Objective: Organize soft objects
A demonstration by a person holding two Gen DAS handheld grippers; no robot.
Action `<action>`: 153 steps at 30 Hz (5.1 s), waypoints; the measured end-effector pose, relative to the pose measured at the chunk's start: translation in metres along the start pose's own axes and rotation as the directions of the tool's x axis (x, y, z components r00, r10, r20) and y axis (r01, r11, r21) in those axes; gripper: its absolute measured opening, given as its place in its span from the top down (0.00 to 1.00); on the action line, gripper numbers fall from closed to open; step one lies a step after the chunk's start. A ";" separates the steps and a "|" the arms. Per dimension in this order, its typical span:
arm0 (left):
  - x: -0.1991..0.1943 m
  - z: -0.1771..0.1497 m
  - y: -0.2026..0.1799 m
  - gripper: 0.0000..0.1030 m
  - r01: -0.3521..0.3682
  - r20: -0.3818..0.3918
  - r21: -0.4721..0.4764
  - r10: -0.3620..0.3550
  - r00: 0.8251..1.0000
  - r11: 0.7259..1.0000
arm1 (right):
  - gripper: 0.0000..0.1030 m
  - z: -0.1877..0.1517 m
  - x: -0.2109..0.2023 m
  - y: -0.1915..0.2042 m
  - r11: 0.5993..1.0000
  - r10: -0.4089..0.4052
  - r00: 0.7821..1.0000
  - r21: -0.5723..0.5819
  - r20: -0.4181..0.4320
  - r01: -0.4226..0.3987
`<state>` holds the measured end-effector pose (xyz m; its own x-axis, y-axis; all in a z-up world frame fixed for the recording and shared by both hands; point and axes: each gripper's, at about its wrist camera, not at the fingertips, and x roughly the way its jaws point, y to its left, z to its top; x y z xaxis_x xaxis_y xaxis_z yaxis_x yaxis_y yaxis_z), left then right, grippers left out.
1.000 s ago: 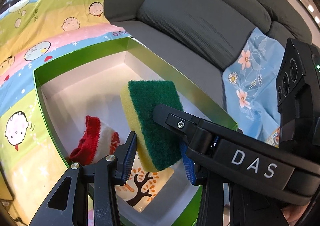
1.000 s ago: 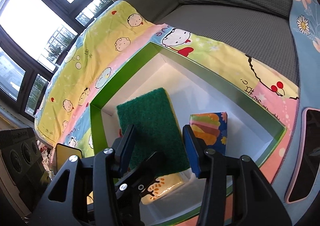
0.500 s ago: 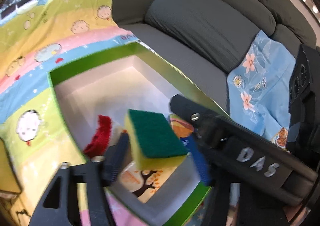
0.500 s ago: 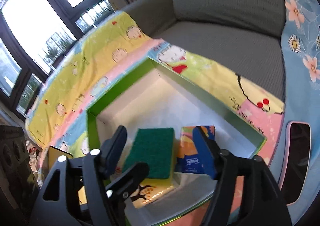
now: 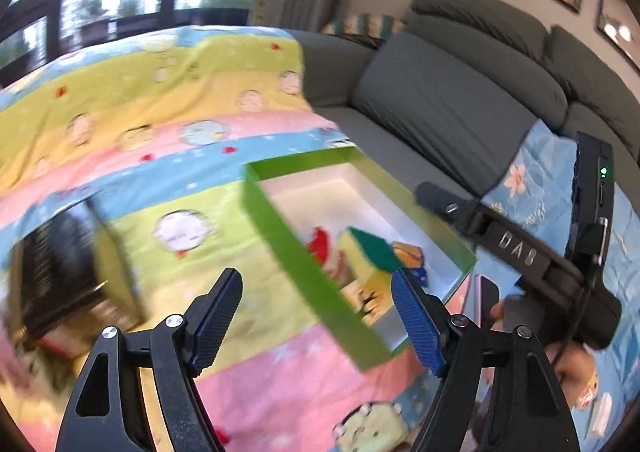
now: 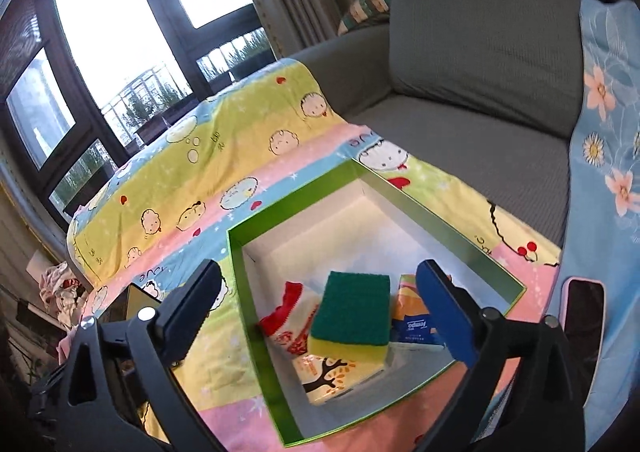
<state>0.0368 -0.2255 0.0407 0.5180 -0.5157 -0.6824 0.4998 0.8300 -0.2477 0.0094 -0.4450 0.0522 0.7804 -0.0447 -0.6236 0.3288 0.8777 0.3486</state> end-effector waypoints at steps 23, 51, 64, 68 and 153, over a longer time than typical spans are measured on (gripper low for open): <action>-0.140 -0.159 0.163 0.21 -0.311 0.057 -0.539 0.403 0.914 0.783 | 0.01 -0.049 -0.018 0.121 0.944 0.153 0.987 -0.287 -0.057 -0.163; -0.207 -0.216 0.251 0.21 -0.303 0.016 -0.793 0.515 0.857 0.529 | 0.25 -0.168 0.047 0.407 0.710 0.310 0.805 -0.440 -0.506 -0.550; -0.215 -0.223 0.258 0.21 -0.253 0.035 -0.828 0.497 0.867 0.500 | 0.91 -0.167 0.065 0.410 0.720 0.346 0.767 -0.372 -0.541 -0.586; -0.214 -0.222 0.256 0.21 -0.250 0.036 -0.824 0.487 0.873 0.509 | 0.91 -0.133 0.022 0.388 0.698 0.445 0.756 -0.343 -0.481 -0.629; -0.042 0.008 0.025 0.69 0.014 0.172 -0.008 -0.012 0.985 1.000 | 0.74 -0.013 0.000 0.124 0.859 0.455 0.855 -0.129 -0.250 -0.495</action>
<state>0.0330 -0.1842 0.0684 0.6234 -0.5545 -0.5513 0.5012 0.8245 -0.2625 0.0434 -0.3299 0.0861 0.6837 0.4806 -0.5491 -0.1725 0.8377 0.5182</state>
